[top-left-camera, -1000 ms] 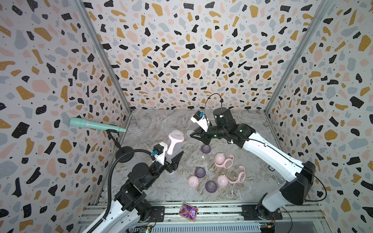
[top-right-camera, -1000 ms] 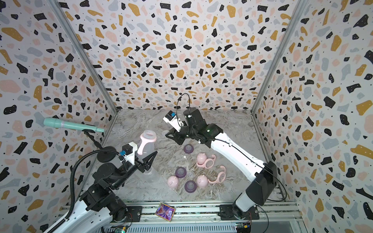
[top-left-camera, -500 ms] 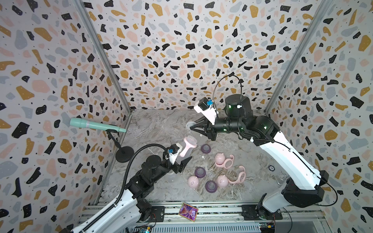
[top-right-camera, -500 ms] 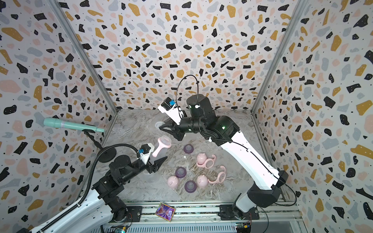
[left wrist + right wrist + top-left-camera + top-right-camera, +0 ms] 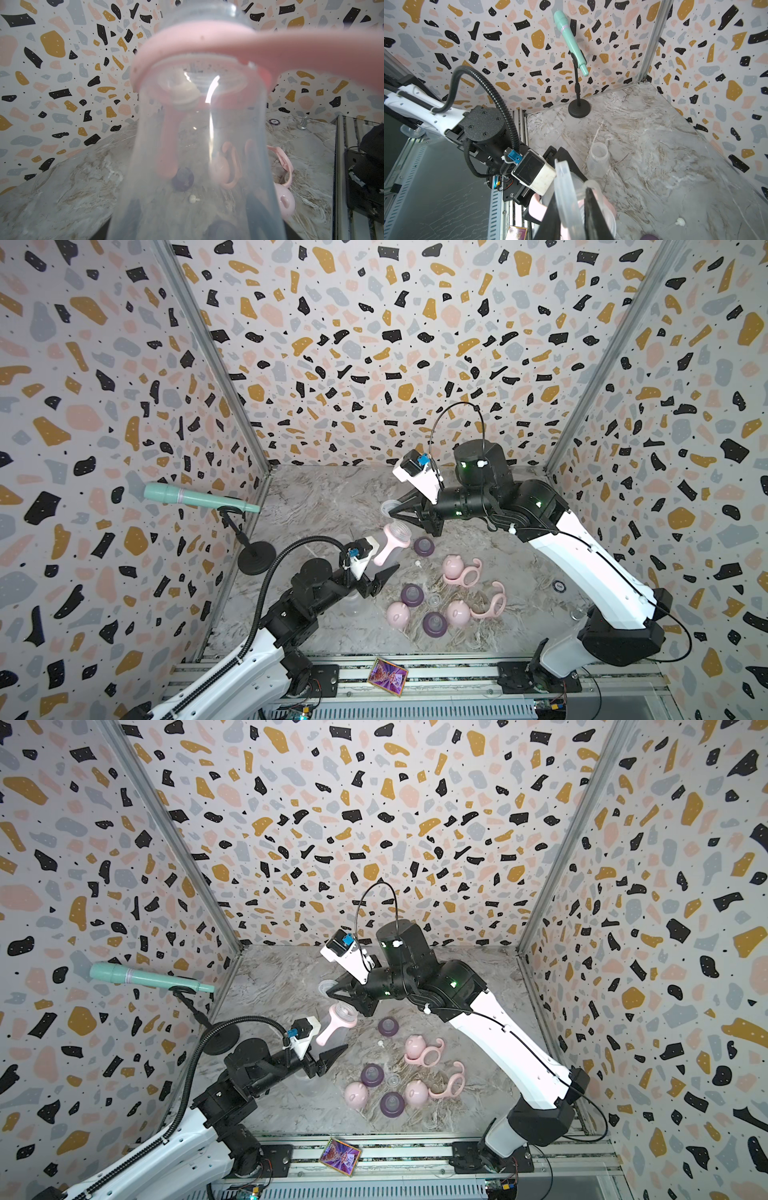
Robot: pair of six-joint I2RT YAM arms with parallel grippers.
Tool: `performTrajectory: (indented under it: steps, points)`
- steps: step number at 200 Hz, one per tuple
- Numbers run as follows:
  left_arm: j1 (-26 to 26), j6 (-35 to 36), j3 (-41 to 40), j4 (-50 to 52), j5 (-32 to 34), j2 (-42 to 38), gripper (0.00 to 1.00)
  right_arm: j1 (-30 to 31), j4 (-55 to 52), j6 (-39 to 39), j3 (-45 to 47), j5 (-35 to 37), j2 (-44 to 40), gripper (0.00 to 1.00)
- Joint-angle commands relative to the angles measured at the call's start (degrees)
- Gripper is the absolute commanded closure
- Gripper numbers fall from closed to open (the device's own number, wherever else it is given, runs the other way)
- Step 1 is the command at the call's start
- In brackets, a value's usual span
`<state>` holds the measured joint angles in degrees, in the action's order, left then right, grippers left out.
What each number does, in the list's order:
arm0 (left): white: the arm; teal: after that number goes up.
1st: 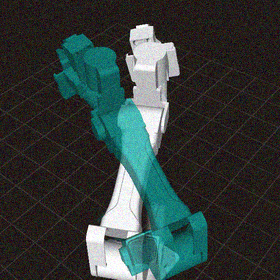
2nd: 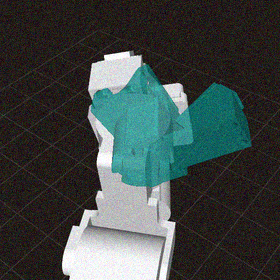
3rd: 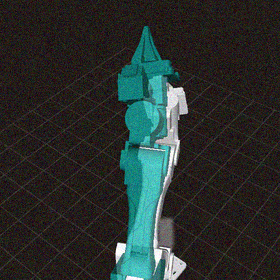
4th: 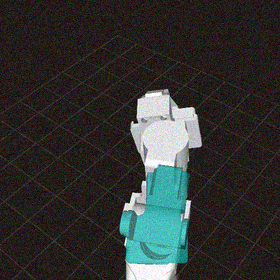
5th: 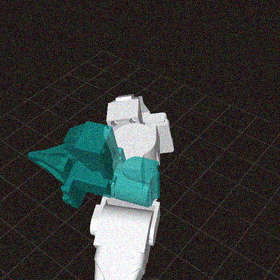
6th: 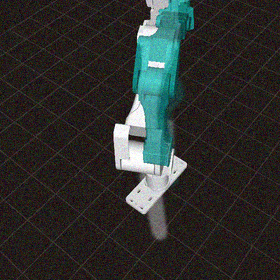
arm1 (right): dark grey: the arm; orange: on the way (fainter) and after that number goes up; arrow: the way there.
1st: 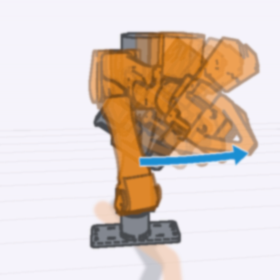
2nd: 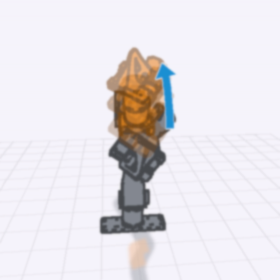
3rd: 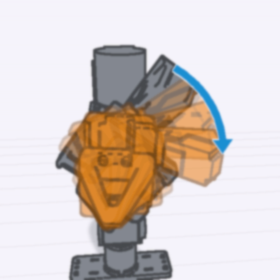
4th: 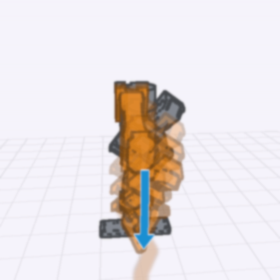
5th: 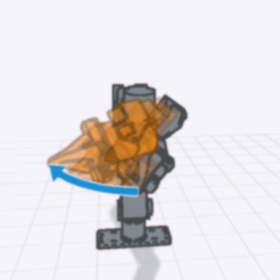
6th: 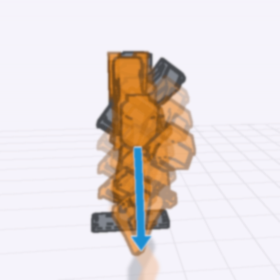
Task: Assemble the baby bottles
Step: Place the straw into the baby bottle.
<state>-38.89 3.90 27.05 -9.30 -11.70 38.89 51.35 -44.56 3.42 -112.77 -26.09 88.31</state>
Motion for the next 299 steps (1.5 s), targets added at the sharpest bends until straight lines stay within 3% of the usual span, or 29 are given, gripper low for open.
performTrajectory:
  steps: [1, 55, 90, 122, 165, 206, 299]
  points:
    - [0.2, 0.9, 0.5, -4.3, -1.3, -1.2, 1.0, 0.2, 1.8, -0.7, 0.4, -1.2, -3.1, 0.97]
    - [0.2, 0.2, -2.9, -11.9, -1.5, -3.8, 1.0, -0.6, 0.9, -1.4, 3.0, -5.9, -5.4, 0.96]
    - [0.2, 0.9, -4.0, -15.1, -1.2, -5.1, 1.0, -6.3, 0.9, -3.4, 8.2, -15.9, -8.4, 0.94]
    - [0.2, 2.3, -4.3, -17.1, -2.0, -4.4, 1.0, -6.7, 0.3, -3.4, 10.8, -22.3, -7.8, 0.88]
    - [0.2, 3.5, -4.5, -19.6, -2.5, -3.5, 1.0, -5.6, 0.1, -2.9, 11.0, -24.2, -5.0, 0.86]
    - [0.2, 4.9, -4.9, -19.4, -4.3, -4.4, 1.0, -5.6, -1.4, -2.9, 9.0, -22.8, -3.2, 0.73]
    - [0.2, 4.4, -7.0, -21.4, -5.6, -6.5, 1.0, -8.2, 1.8, -5.5, 8.2, -24.0, -2.4, 0.79]
